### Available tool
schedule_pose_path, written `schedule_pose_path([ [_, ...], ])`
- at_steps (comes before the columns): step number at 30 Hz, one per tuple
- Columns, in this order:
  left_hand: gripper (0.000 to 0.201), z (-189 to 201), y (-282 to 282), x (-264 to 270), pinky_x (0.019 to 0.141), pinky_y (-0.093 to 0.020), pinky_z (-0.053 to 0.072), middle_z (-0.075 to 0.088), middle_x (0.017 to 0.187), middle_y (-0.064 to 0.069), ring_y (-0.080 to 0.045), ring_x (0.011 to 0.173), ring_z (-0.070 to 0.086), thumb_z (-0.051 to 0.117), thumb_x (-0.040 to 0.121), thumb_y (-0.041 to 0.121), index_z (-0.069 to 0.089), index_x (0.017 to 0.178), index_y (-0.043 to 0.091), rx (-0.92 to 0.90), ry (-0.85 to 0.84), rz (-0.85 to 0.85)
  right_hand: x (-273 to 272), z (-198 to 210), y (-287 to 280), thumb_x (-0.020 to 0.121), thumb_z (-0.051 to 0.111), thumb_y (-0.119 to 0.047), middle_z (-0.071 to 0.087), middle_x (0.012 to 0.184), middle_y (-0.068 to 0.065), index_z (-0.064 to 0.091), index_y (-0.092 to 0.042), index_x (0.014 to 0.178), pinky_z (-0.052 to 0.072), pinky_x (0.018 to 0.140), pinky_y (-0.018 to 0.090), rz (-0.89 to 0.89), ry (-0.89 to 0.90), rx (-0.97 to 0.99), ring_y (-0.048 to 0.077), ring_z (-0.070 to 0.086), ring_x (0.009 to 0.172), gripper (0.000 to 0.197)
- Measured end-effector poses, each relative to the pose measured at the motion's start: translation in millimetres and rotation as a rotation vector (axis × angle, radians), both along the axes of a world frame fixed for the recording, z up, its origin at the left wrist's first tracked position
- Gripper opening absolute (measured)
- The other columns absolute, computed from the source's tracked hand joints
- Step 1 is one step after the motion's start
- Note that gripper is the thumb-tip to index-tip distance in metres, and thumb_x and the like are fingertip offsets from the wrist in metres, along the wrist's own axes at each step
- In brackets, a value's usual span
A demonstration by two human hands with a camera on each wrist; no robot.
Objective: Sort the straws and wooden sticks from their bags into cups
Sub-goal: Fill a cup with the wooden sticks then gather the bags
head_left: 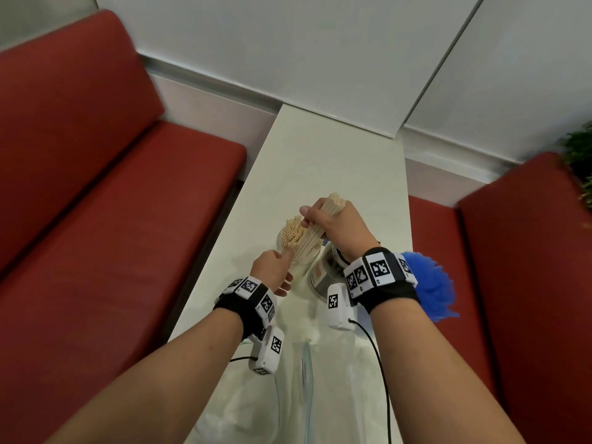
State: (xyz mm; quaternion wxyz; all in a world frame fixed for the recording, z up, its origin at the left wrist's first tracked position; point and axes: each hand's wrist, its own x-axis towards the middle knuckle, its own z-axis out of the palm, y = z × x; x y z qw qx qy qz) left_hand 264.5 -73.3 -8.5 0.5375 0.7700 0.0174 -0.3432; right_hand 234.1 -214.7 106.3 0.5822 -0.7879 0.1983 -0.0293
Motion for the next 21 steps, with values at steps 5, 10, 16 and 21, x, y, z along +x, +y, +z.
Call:
schedule_pose_path([
  [5,0.054,-4,-2,3,0.046,-0.03,0.055,0.071,0.07,-0.009,-0.021,0.047,0.065,0.05,0.089,0.062,0.056,0.085,0.008,-0.018,-0.008,-0.006,-1,-32,15,0.09,0.078,-0.026,0.073,0.088,0.025,0.07,0.003,0.079,0.059,0.083,0.056,-0.09,0.056,-0.019,0.036,0.07,0.078,0.032],
  [10,0.056,-6,-1,5,0.047,-0.031,0.055,0.071,0.07,-0.01,-0.023,0.05,0.065,0.053,0.087,0.061,0.057,0.089,0.005,-0.029,-0.004,-0.001,-1,-29,18,0.083,0.08,-0.007,0.072,0.101,0.015,0.066,-0.016,0.095,0.059,0.091,0.049,-0.189,-0.178,0.055,0.032,0.07,0.099,0.02],
  [16,0.049,-3,1,4,0.05,-0.032,0.056,0.069,0.073,-0.011,-0.025,0.054,0.064,0.053,0.092,0.051,0.059,0.093,0.003,-0.051,0.023,-0.011,1,-47,30,0.098,0.065,-0.024,0.062,0.134,-0.009,0.06,-0.032,0.126,0.04,0.112,0.032,-0.032,-0.216,-0.386,0.007,0.05,0.134,0.029],
  [21,0.04,9,9,3,0.064,-0.037,0.057,0.068,0.089,-0.016,-0.029,0.067,0.065,0.033,0.104,0.03,0.058,0.109,-0.001,-0.05,0.108,-0.091,-11,-86,41,0.112,0.026,-0.045,0.0,0.174,0.007,0.007,-0.016,0.165,-0.01,0.127,0.05,0.296,0.23,-0.977,0.03,-0.012,0.159,0.064],
])
